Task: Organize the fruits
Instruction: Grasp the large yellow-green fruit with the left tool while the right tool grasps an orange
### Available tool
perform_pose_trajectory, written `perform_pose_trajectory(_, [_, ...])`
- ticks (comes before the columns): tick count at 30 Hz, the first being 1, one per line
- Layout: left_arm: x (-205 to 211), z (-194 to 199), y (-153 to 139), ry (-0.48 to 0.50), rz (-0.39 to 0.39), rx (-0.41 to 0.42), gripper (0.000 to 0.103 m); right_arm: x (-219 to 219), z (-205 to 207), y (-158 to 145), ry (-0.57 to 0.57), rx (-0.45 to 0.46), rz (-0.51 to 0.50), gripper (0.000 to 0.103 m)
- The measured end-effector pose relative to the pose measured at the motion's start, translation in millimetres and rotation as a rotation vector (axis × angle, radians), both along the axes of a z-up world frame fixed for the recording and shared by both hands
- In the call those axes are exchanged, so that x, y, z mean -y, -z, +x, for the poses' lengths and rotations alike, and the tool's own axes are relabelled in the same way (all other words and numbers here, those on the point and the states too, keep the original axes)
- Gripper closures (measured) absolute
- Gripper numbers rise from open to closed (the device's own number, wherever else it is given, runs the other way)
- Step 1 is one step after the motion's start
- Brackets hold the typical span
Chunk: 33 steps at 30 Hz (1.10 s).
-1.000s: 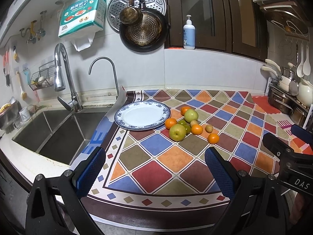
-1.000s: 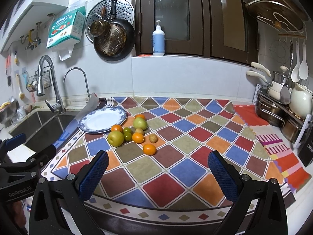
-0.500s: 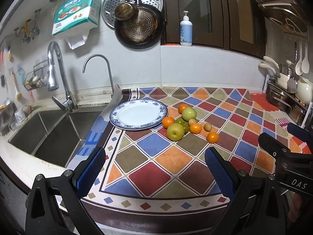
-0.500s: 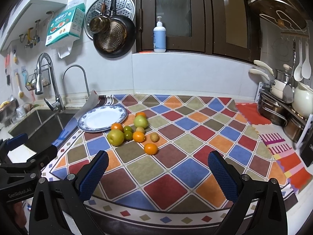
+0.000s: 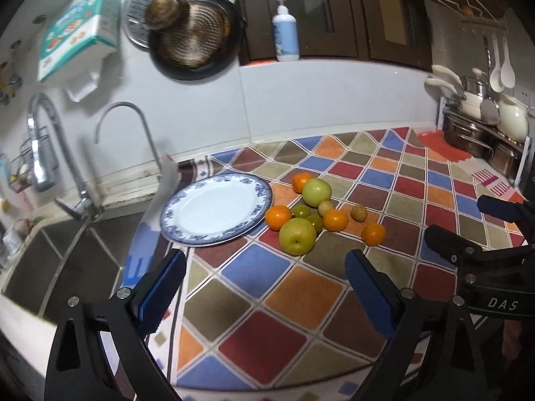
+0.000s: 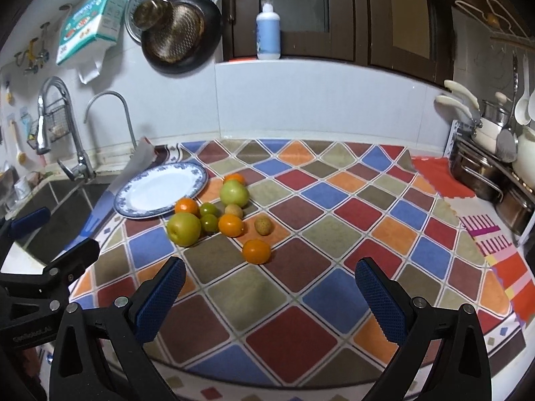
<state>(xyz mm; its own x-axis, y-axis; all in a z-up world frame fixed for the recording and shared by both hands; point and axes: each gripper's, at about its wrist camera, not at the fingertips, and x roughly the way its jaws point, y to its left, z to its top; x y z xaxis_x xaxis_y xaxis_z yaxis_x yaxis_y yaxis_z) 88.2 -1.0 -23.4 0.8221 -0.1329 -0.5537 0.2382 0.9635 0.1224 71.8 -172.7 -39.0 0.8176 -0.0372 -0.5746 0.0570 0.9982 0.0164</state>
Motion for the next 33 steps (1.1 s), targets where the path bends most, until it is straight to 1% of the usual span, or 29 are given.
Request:
perform_pose_trajectory(4, [5.3, 27.6, 10.9, 0.053, 0.019, -0.028, 0.010, -2.8, 20.7, 11.4, 0.008, -0.036, -0.002, 0.003])
perform_pose_trajectory(9, [13.3, 58.1, 26.9, 0.114, 0.041, -0.071, 0.017, -3.7, 49.0, 28.4, 0.008, -0.093, 0.005, 0.014])
perform_pose_trajectory(12, [19.3, 72.8, 36.8, 0.147, 0.047, -0.093, 0.019, -4.3, 64.8, 38.5, 0.006, -0.127, 0.016, 0.018])
perform_pose_trajectory(17, [24.7, 97.6, 53.3, 0.183, 0.036, -0.154, 0.024, -3.4, 87.3, 55.4, -0.004, -0.190, 0.050, 0.028])
perform_pose_trajectory(21, [30.6, 110.3, 63.7, 0.209, 0.035, -0.187, 0.032, -1.0, 99.3, 65.0, -0.005, -0.224, 0.070, 0.034])
perform_pose_trajectory(25, [35.8, 121.0, 72.4, 0.230, 0.029, -0.218, 0.036, -0.4, 107.4, 71.3, -0.014, -0.246, 0.078, 0.041])
perform_pose_trajectory(26, [36.5, 122.8, 73.5, 0.231, 0.028, -0.222, 0.037, 0.0, 109.0, 72.7, -0.017, -0.251, 0.081, 0.043])
perform_pose_trajectory(29, [38.4, 128.3, 77.8, 0.236, 0.028, -0.235, 0.044, 0.7, 114.1, 75.7, -0.023, -0.262, 0.103, 0.051])
perform_pose_trajectory(31, [39.3, 131.1, 79.8, 0.238, 0.026, -0.242, 0.046, 0.1, 116.8, 77.0, -0.029, -0.267, 0.111, 0.054])
perform_pose_trajectory(33, [40.0, 132.5, 81.2, 0.245, 0.020, -0.251, 0.051, -0.7, 119.3, 78.8, -0.035, -0.272, 0.112, 0.058])
